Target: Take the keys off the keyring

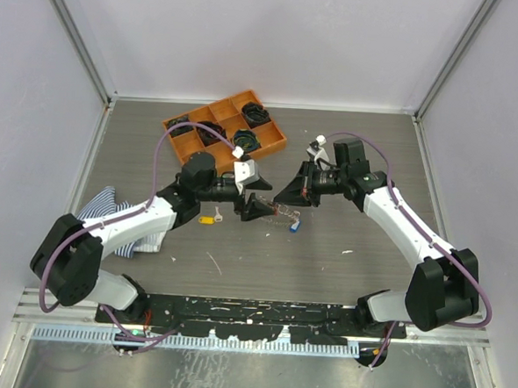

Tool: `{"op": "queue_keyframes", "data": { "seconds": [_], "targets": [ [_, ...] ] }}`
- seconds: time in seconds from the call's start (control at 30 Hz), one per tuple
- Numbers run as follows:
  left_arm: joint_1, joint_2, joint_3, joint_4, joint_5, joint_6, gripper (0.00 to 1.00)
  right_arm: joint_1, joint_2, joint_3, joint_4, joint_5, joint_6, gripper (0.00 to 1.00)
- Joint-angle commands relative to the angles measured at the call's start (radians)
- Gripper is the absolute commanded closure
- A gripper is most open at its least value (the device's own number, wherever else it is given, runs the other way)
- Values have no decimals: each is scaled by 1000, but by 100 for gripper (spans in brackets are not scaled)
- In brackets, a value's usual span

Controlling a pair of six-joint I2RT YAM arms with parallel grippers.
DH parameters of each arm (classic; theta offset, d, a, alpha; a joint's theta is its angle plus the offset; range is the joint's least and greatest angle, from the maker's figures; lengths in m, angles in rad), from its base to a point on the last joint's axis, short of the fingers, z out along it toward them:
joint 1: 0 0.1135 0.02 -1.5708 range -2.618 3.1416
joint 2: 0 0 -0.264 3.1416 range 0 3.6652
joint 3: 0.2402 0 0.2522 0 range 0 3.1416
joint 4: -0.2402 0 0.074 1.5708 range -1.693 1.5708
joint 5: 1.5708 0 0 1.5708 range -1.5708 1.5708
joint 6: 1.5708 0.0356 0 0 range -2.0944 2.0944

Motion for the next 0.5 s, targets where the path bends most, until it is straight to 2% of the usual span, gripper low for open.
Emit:
{"op": "queue_keyframes", "data": {
  "seconds": [0.0,0.2,0.37,0.47],
  "targets": [
    [4,17,62,45,35,-15,34,-3,-31,3,58,-48,19,99],
    [5,45,72,49,66,-46,43,-2,-32,1,67,-53,24,99],
    [4,50,64,38,63,-46,45,-2,-38,-1,71,-58,25,99],
    [6,46,65,36,58,-45,49,-2,-38,-2,72,-58,25,99]
  ]
}}
